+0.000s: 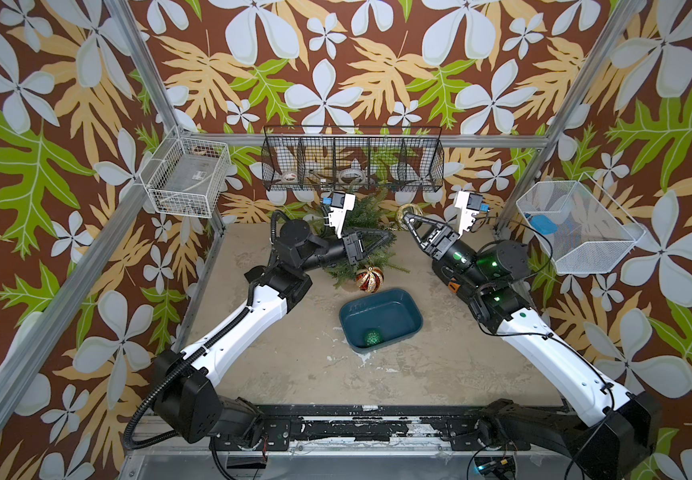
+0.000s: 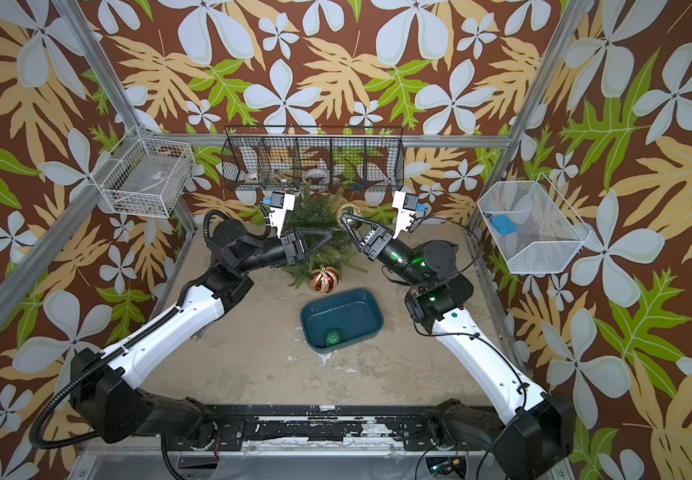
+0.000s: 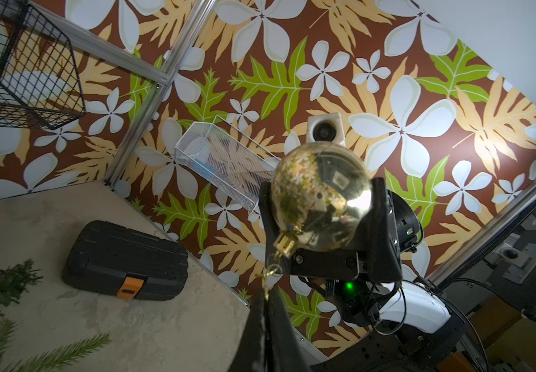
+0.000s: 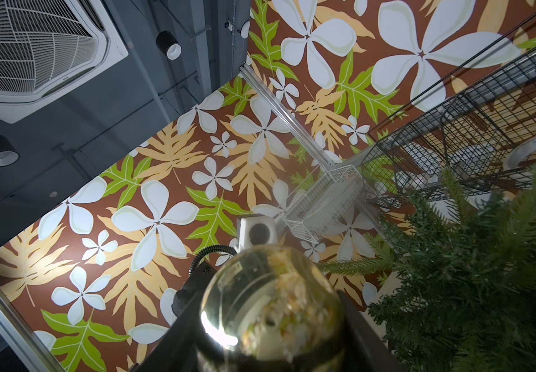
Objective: Decorate the small christmas tree with ornaments
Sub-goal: Hang an ornament on the christmas tree.
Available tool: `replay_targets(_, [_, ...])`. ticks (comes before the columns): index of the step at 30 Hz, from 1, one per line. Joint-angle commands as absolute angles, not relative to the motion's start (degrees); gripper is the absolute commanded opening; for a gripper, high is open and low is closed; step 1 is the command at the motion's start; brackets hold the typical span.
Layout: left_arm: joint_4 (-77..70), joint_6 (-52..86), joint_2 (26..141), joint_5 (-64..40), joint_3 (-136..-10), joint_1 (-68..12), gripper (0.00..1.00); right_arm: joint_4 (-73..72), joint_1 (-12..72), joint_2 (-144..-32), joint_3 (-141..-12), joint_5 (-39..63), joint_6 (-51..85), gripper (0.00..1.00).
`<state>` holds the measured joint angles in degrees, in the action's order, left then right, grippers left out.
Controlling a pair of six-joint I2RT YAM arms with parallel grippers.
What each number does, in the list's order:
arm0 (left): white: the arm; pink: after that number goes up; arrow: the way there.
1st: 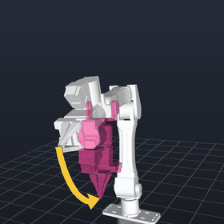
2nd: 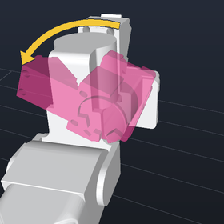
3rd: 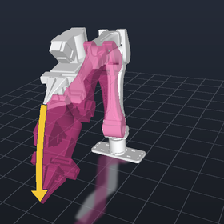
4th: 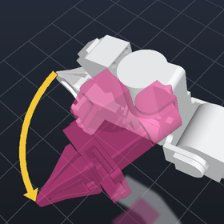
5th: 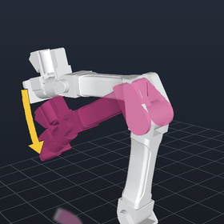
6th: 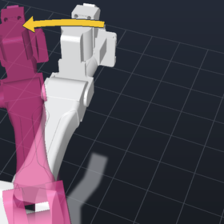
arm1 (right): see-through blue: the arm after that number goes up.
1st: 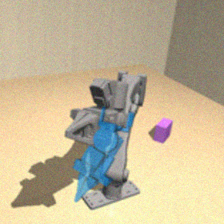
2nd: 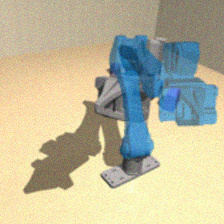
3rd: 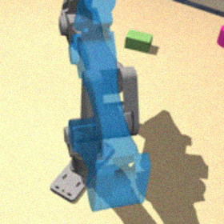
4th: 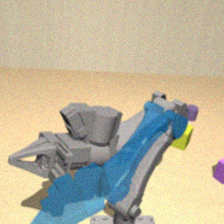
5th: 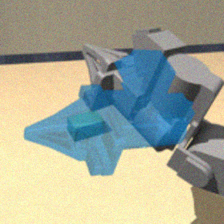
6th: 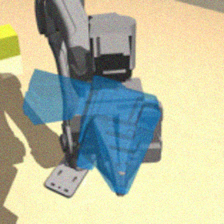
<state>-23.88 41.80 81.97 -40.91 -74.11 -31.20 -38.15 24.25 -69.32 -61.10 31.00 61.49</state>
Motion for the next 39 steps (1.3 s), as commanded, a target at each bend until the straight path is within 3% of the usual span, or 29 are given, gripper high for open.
replay_targets(1, [-15.33,36.75,82.64,-39.22,-76.46,-30.56,0.0,-43.42,23.77,-69.77,-60.56,29.3,61.36,0.57])
replay_targets(19, [5.43,28.33,89.72,-38.48,-90.18,-27.88,0.0,-50.36,22.11,-77.37,-60.08,27.61,63.15,0.57])
replay_targets(39, [16.63,23.9,94.63,-36.1,-96.63,-27.59,0.0,-51.57,21.53,-82.52,-58.16,26.48,64.01,0.57])
